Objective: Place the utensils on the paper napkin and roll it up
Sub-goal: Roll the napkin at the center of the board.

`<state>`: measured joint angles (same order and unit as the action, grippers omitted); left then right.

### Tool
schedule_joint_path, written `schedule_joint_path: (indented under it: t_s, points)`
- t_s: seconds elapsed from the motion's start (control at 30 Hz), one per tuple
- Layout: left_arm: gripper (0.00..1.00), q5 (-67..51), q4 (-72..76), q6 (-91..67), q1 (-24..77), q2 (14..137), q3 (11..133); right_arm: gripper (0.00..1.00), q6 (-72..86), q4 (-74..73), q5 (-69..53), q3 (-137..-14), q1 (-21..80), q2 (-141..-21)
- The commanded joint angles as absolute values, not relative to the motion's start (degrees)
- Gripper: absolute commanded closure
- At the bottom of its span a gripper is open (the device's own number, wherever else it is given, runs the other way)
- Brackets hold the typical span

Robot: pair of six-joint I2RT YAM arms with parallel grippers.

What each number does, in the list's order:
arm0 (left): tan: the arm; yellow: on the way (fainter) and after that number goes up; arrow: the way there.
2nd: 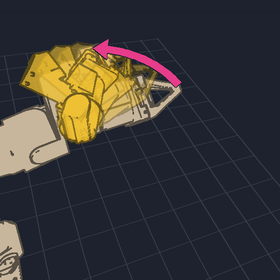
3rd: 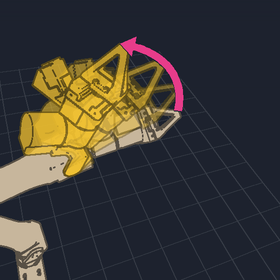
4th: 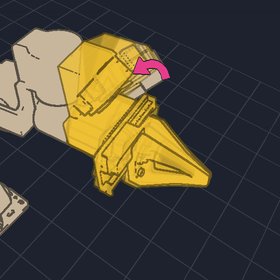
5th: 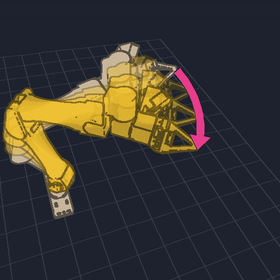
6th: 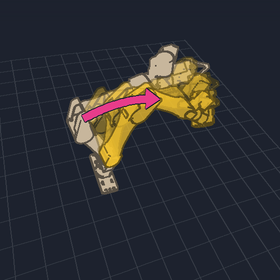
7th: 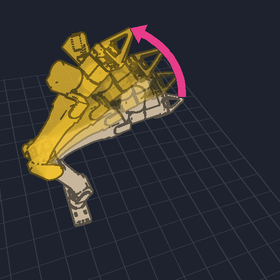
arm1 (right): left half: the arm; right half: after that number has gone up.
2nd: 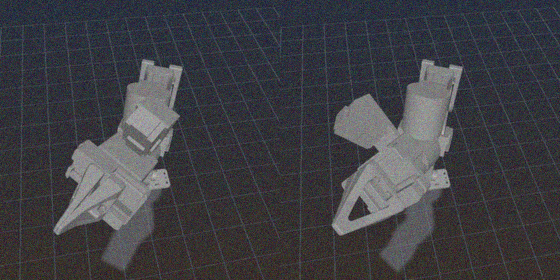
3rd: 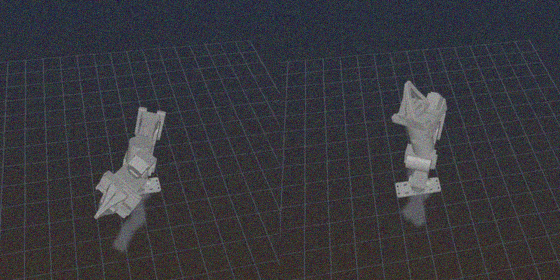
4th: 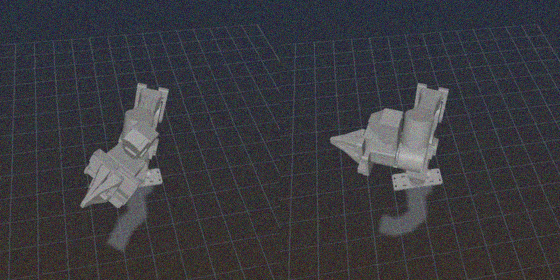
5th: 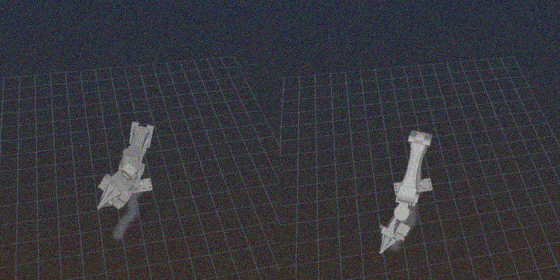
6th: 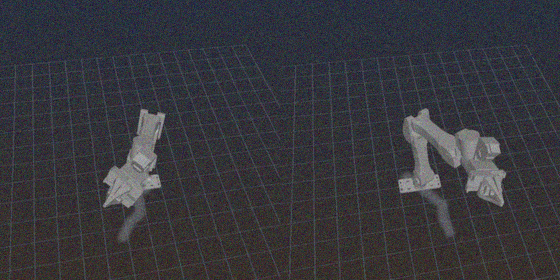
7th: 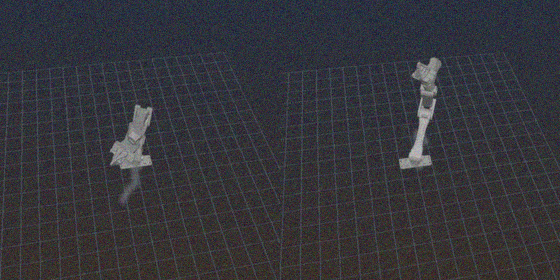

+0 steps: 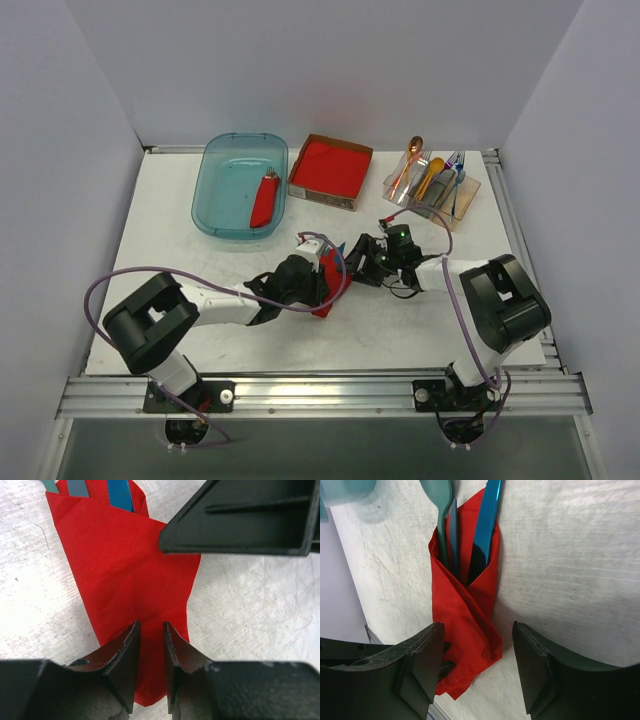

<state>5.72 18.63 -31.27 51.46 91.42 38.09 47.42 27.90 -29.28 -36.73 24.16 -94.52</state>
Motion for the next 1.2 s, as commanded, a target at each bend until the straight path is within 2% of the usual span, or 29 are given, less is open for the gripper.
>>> schedule_joint_path:
  t_s: [0.0,0.13,0.2,0.23,0.33,0.4,0.43,0.5,0.53,0.6,0.63,0.67,0.77,0.9,1.17]
  points:
    - [0.66,6.59,20.74,-31.55,51.68,89.56,38.23,0.44,46.67,27.51,-27.60,-36.83,25.31,-94.39]
    - [0.66,6.59,20.65,-31.55,51.68,89.30,38.23,0.49,46.76,27.42,-27.33,-36.74,25.58,-94.92]
    - [0.66,6.68,20.57,-31.55,51.68,89.12,38.23,0.57,46.93,27.51,-27.07,-36.39,25.75,-95.01]
    - [0.66,6.77,20.57,-31.55,51.68,89.12,38.23,0.62,47.02,27.68,-26.98,-36.21,25.75,-95.10]
    - [0.66,6.94,20.48,-31.55,51.68,88.68,38.32,0.86,47.19,28.03,-27.07,-36.12,25.75,-95.27]
    - [0.66,7.03,19.87,-31.29,51.68,88.16,38.41,0.95,47.28,28.12,-27.25,-36.21,25.66,-95.27]
    - [0.63,7.29,19.52,-31.29,51.77,87.72,38.58,0.99,47.37,28.12,-27.16,-36.56,25.66,-95.19]
    - [0.57,8.08,17.77,-31.03,51.77,85.80,38.32,1.00,47.29,27.86,-27.33,-37.17,25.66,-95.19]
    - [0.49,8.61,17.14,-30.94,51.94,84.82,38.06,1.00,47.37,27.60,-27.42,-37.79,25.66,-95.27]
    - [0.40,9.75,15.22,-30.59,52.12,81.14,36.92,1.00,47.20,27.25,-27.68,-38.58,25.66,-95.71]
    - [0.29,11.32,14.34,-30.41,52.38,79.82,36.48,1.00,47.20,27.16,-27.69,-38.84,25.75,-95.89]
    - [0.26,11.95,13.54,-30.32,52.56,77.37,36.04,1.00,47.20,27.07,-27.77,-39.37,25.75,-96.24]
    - [0.21,12.39,11.00,-28.92,53.43,73.76,34.63,1.00,47.11,27.16,-28.04,-39.99,25.75,-96.94]
    - [0.20,13.01,9.67,-29.00,54.75,72.51,33.22,1.00,47.28,27.33,-28.21,-40.43,25.75,-97.29]
    - [0.19,15.03,8.62,-29.88,56.86,78.82,34.01,1.00,47.11,26.37,-28.39,-41.57,25.75,-97.12]
